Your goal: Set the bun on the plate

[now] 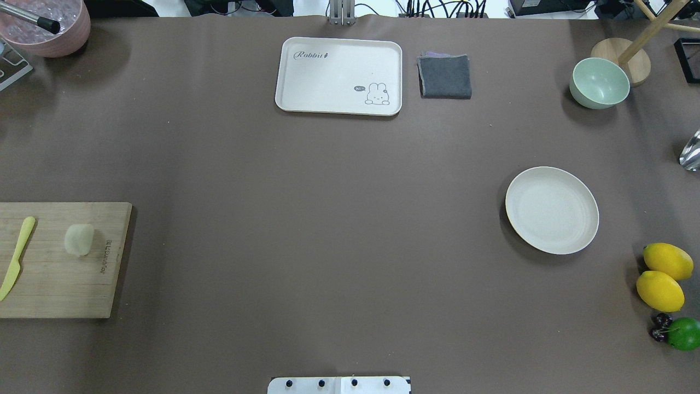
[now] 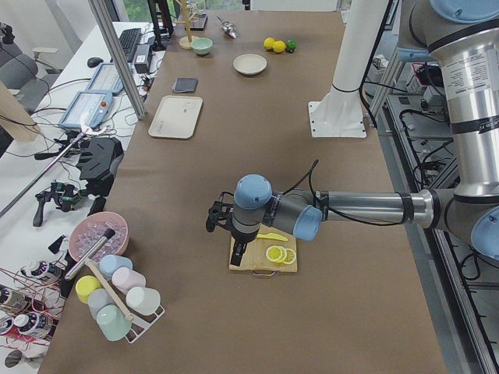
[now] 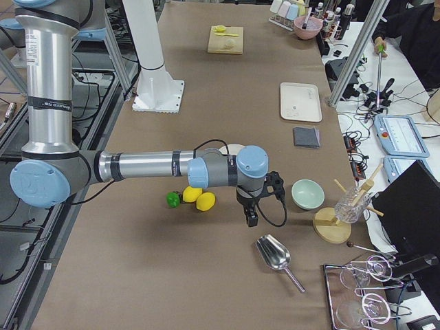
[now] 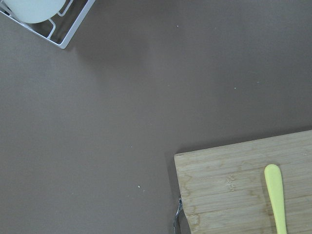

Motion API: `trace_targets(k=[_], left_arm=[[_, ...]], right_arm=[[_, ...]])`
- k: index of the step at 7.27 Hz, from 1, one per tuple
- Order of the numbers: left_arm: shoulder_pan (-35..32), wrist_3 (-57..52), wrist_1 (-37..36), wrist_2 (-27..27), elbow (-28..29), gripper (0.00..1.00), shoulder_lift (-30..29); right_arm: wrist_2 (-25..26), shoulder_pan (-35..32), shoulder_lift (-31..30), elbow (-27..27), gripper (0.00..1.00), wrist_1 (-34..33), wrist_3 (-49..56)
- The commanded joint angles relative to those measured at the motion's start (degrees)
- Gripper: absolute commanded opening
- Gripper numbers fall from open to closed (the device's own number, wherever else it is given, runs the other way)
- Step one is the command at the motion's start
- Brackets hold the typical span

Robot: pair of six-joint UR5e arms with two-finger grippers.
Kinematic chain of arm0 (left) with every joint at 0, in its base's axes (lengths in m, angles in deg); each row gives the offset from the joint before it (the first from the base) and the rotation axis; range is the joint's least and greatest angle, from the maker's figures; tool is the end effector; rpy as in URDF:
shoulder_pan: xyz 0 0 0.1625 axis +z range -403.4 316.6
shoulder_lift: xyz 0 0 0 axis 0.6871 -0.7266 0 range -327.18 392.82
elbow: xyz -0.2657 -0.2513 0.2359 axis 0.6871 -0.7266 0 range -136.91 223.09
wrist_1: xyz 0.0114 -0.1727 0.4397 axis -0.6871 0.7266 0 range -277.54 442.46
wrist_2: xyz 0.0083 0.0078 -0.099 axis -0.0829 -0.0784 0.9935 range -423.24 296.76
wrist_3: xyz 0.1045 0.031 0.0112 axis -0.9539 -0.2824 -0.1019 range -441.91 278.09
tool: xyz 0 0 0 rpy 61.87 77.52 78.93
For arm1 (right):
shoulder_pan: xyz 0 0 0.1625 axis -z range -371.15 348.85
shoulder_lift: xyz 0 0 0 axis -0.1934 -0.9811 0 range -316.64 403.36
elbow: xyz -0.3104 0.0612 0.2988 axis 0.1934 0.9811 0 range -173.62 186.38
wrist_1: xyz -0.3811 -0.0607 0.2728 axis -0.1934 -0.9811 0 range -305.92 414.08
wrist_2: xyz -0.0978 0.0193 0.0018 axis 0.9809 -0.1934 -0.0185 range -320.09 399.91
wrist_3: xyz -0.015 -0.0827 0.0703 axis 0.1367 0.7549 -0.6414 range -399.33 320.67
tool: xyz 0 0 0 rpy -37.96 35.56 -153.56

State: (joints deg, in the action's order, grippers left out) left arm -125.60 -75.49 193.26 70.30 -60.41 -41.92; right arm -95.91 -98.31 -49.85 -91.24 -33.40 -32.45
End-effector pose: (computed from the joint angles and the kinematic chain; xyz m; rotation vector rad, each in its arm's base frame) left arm 0.0049 -0.4623 0.6389 0.2204 0.7864 0.1489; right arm 0.0280 -0.5379 0.6259 0.1426 -0.7956 -0.2087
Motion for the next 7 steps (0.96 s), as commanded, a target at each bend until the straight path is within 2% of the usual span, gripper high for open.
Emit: trace_targets(k=[1, 5, 6, 7], left_arm=[[0.20, 0.26, 0.73, 2.16, -0.38, 0.98, 0.21], [0.38, 0.26, 0.73, 2.16, -0.03, 0.98, 0.30], [0.38, 0.35, 0.91, 2.25, -0.12, 0.98, 0.82], [0.38, 4.18, 1.52, 2.16, -0.29, 0.98, 1.09]], right_arm=[[0.20, 0.06, -0.04, 0.24, 1.00, 0.03, 0.15], [0.11, 0.14, -0.30, -0.02, 1.00, 0.12, 0.06], [0.02, 0.75, -0.39, 0.15, 1.00, 1.86, -0.02], [0.02, 1.89, -0.39, 0.06, 1.00, 3.01, -0.46]])
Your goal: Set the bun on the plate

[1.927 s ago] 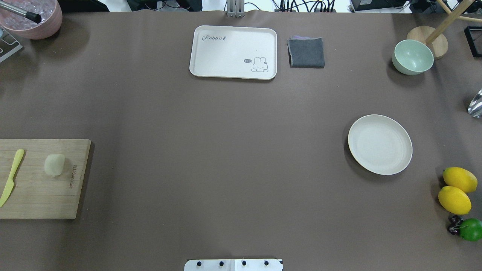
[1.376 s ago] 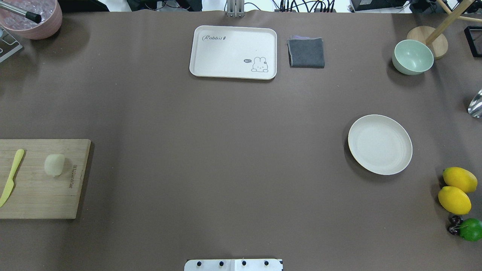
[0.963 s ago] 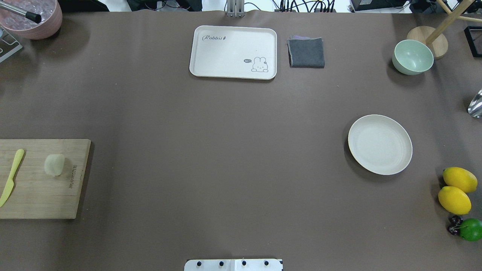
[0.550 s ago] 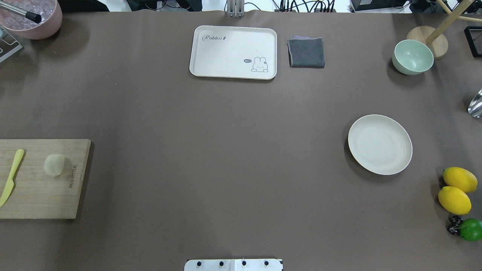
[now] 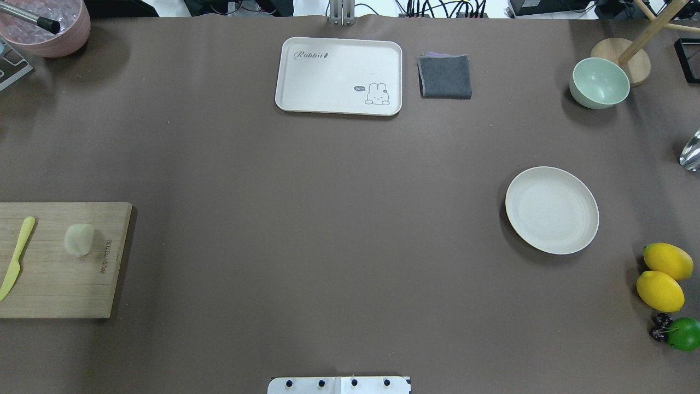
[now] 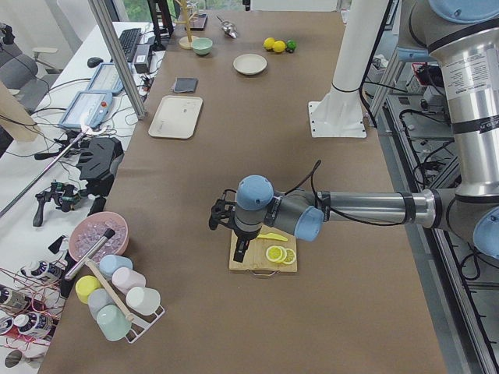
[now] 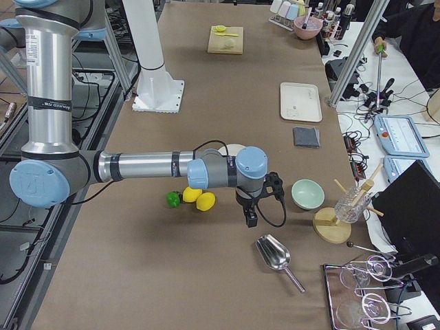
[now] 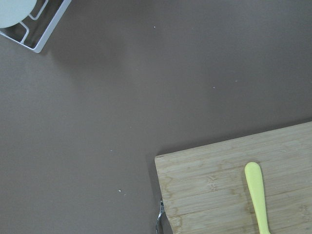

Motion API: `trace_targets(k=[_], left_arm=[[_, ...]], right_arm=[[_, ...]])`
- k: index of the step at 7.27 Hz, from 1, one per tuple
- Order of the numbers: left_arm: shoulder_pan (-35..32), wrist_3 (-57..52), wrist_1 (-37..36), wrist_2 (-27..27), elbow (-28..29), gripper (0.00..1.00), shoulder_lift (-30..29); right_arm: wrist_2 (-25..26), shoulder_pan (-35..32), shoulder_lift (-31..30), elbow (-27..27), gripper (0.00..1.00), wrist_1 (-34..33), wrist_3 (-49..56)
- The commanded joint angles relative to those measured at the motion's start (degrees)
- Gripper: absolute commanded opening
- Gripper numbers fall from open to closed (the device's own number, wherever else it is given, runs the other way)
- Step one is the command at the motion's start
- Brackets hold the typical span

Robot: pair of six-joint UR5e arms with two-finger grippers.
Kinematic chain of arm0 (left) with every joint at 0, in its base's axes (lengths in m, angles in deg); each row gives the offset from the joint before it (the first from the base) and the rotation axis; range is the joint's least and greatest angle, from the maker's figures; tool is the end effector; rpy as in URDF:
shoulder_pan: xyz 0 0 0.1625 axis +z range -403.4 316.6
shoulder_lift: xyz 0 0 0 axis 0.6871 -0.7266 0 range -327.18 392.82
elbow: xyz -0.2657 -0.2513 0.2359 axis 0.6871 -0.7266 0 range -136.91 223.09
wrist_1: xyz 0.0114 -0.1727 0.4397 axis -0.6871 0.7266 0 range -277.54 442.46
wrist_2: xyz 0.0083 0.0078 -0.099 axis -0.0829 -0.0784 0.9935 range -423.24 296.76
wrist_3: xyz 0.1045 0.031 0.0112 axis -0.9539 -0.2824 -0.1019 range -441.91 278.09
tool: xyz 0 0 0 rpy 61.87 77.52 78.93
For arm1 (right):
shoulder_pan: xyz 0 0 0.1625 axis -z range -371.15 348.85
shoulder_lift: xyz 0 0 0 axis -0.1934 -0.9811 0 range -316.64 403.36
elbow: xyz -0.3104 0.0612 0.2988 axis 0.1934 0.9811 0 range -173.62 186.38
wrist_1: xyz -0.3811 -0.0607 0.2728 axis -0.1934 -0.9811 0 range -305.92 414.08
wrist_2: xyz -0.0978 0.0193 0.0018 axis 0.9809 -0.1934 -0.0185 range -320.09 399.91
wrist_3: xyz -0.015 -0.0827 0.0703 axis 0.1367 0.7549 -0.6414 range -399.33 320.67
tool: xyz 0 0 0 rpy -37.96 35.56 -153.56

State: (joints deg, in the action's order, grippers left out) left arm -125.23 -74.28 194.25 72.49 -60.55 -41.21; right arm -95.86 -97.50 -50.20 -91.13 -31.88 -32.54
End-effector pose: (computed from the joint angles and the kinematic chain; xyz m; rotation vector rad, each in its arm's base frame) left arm 0.0100 -0.4559 0.6383 0.2096 0.8271 0.1443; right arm 0.0205 -0.5371 0.6274 0.1540 -0.7953 -0.2279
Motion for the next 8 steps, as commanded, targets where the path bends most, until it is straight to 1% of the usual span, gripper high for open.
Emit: trace_targets(k=[1, 2, 3, 4, 5, 7, 8], left_arm=[[0.18, 3.79, 4.45, -0.03, -0.07, 0.98, 1.95], [0.18, 4.23, 9.36, 0.40, 0.02, 0.98, 4.31], [0.36, 4.49, 10.37, 0.49, 0.28, 0.98, 4.77], [0.36, 4.50, 10.38, 0.50, 1.41, 0.98, 4.34], [0.36, 4.50, 10.47, 0.50, 1.43, 0.98, 4.34], [0.62, 4.50, 10.38, 0.50, 1.95, 0.98, 4.42], [0.62, 4.58, 10.29, 0.50, 2.04, 0.98, 4.42]], right_arm=[[-0.03, 2.49, -0.04, -0.05, 1.00, 2.37, -1.42], [-0.03, 4.59, -0.04, 0.04, 1.00, 3.59, -2.73], [-0.03, 6.27, -0.04, 0.04, 0.98, 5.78, -4.57], [0.06, 10.72, 0.22, 0.13, 0.94, 6.85, -9.20], [0.15, 14.86, 0.48, 0.22, 0.94, 10.42, -16.04], [0.06, 20.58, 0.31, 0.83, 0.94, 19.47, -25.46], [0.23, 22.87, 0.39, 2.22, 0.93, 22.99, -28.82]])
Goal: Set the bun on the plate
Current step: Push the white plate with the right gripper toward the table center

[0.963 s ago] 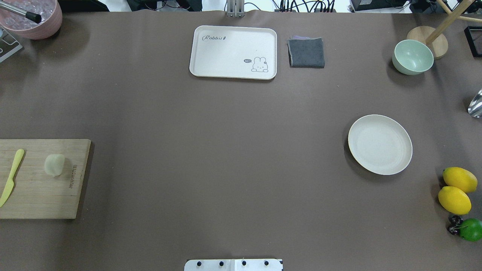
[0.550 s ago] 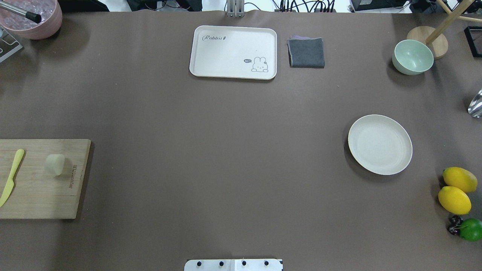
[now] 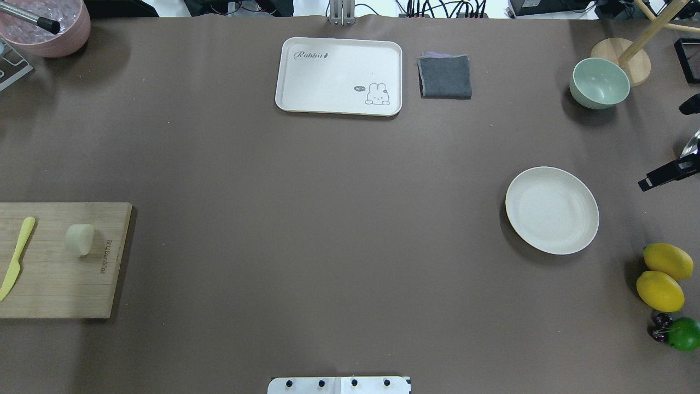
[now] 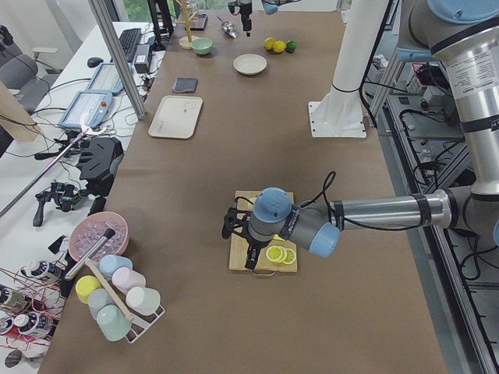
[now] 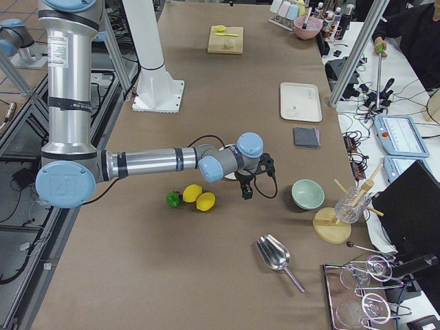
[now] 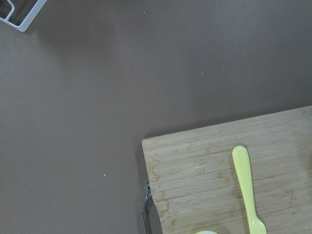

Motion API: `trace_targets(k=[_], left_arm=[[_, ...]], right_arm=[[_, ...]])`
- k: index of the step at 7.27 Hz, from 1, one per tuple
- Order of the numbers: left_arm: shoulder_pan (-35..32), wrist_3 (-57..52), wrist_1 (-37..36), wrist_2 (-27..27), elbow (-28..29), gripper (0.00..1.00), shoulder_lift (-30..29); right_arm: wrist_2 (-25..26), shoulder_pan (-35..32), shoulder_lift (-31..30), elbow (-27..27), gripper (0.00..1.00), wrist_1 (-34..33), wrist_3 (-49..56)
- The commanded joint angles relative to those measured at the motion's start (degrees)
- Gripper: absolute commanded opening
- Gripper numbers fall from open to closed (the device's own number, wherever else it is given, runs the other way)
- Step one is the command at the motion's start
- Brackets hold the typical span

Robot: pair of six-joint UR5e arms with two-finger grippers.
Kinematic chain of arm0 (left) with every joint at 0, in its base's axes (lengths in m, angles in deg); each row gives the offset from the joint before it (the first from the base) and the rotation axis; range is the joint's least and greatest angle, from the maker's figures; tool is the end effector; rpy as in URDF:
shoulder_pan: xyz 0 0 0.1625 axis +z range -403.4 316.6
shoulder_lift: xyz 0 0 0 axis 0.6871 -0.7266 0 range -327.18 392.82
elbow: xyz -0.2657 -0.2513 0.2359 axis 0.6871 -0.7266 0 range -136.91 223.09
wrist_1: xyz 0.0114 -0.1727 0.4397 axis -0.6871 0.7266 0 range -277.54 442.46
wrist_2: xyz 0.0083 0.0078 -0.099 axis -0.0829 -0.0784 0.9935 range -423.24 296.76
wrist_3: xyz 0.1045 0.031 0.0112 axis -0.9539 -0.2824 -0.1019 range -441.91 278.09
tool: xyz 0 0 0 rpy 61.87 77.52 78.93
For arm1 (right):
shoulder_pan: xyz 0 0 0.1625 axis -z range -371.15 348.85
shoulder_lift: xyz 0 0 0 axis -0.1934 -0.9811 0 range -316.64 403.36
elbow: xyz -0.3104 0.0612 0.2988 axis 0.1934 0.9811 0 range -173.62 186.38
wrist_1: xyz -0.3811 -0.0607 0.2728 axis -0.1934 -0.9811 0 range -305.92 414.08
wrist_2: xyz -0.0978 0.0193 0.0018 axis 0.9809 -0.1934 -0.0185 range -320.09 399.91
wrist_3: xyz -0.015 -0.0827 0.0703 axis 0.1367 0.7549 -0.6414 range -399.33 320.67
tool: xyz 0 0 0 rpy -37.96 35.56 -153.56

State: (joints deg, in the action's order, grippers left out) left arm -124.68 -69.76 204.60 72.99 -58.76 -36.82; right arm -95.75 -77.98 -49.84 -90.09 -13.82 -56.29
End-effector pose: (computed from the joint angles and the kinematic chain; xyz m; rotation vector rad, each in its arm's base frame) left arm 0.0099 -0.4220 0.6671 0.2389 0.8520 0.1104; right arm -0.1665 -0.5284 0.5976 0.1249 -0.8815 -0.2775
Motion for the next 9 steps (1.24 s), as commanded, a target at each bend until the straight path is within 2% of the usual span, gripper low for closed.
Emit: trace_targets(k=[1, 4, 5, 6, 7, 8, 9], left_arm=[[0.07, -0.02, -0.06, 0.00, 0.24, 0.98, 0.03], [0.07, -0.02, 0.03, 0.09, 0.15, 0.98, 0.30], [0.07, -0.02, 0.11, 0.09, 0.07, 0.98, 0.30], [0.16, -0.02, 0.20, 0.18, 0.07, 0.98, 0.30], [0.16, -0.02, 0.20, 1.13, -0.02, 0.98, 0.30], [0.16, -0.02, 0.29, 1.23, -0.02, 0.98, 0.30], [0.07, -0.02, 0.29, 1.32, -0.11, 0.98, 0.30]], right_arm=[[0.31, 4.42, 0.30, 2.76, 0.93, 7.84, -7.98], [2.23, 9.95, 1.26, 7.50, 0.90, 15.85, -14.59], [2.33, 10.23, 2.05, 8.65, 0.82, 16.13, -14.68], [2.24, 10.32, 2.15, 8.84, 0.64, 16.22, -16.34], [2.24, 10.32, 3.28, 9.19, 0.40, 16.13, -18.01], [2.24, 10.40, 3.82, 9.19, 0.04, 16.22, -19.94], [2.24, 10.40, 3.99, 9.10, 0.00, 16.22, -20.31]])
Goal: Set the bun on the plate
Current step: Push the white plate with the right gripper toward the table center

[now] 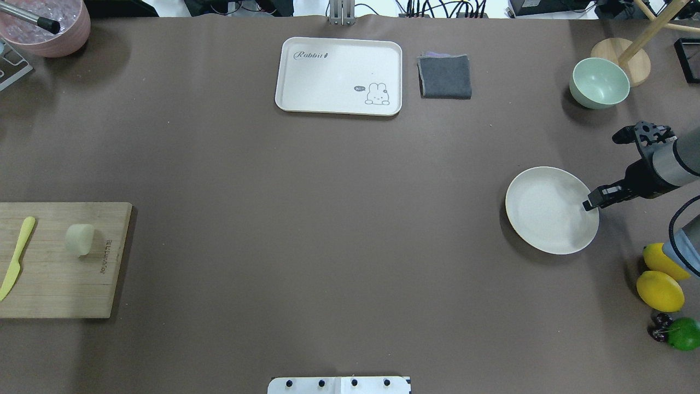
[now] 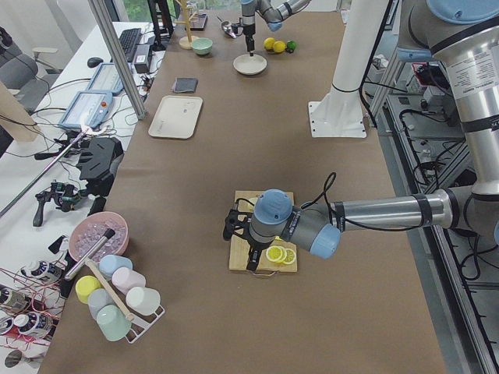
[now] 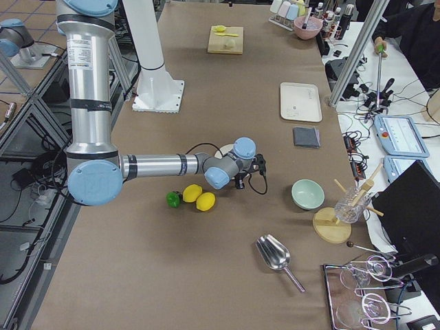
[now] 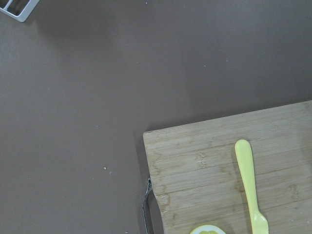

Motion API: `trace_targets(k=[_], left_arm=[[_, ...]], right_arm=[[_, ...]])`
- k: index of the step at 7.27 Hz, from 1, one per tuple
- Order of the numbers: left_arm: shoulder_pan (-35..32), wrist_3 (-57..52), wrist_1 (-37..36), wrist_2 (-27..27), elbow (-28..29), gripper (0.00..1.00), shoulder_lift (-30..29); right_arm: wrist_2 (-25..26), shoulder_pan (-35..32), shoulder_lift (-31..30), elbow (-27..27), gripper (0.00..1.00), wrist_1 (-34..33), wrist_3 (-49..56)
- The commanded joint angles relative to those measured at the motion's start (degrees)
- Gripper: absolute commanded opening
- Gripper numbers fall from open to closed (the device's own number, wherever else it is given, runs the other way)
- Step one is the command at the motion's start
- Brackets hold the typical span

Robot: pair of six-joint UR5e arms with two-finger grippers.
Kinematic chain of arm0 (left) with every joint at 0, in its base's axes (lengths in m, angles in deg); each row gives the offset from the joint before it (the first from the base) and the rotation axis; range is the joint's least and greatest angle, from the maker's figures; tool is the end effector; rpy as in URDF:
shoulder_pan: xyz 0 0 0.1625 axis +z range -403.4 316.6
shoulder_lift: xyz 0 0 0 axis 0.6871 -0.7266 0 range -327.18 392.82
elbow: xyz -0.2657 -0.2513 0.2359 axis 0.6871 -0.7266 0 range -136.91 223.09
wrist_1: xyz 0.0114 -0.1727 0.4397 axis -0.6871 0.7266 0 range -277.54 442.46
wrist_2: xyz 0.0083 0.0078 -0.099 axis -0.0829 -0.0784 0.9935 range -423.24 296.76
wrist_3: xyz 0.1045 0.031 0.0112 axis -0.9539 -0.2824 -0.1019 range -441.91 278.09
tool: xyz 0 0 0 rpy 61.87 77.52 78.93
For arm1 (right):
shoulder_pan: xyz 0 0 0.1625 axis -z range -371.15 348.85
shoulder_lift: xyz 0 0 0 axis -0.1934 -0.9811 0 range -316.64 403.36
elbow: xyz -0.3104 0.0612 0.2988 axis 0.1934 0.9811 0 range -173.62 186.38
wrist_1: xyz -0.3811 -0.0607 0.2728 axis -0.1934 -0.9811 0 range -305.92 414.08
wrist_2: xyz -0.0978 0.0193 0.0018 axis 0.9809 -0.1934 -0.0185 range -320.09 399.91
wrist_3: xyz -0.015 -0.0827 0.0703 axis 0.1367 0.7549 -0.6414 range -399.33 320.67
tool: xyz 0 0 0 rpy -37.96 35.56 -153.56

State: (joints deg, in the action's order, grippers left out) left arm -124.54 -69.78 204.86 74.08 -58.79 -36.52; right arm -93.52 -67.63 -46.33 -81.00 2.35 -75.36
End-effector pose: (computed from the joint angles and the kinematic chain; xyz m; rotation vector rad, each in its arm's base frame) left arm 0.0118 -0.4187 0.6670 0.2334 0.8705 0.1170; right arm -0.2736 -0.5178 0.6218 0.0724 -0.9412 -0.1972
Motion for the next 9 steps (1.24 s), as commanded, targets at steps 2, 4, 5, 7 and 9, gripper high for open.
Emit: trace_targets(k=[2, 4, 5, 7, 9], left_arm=[[-0.07, 0.00, 0.21, 0.22, -0.17, 0.98, 0.00], [0.01, 0.00, 0.30, 1.10, -0.17, 0.98, 0.00], [-0.07, 0.00, 0.56, 1.10, -0.17, 0.98, 0.00], [-0.07, 2.26, 0.74, 1.10, -0.17, 0.98, 0.00], [0.54, 10.44, 4.33, 1.01, 0.09, 0.98, -0.53]], right_arm=[[-0.26, 0.06, 0.92, -0.86, 0.00, 0.13, -4.21], [-1.57, 0.49, 4.32, -6.37, 0.00, 0.05, -14.96], [-1.58, 4.24, 9.31, -7.36, 0.00, 0.13, -23.91], [9.67, 18.34, 19.51, -7.37, 0.00, 0.22, -40.88], [18.71, 28.06, 25.34, -6.76, 0.00, -0.39, -47.27]])
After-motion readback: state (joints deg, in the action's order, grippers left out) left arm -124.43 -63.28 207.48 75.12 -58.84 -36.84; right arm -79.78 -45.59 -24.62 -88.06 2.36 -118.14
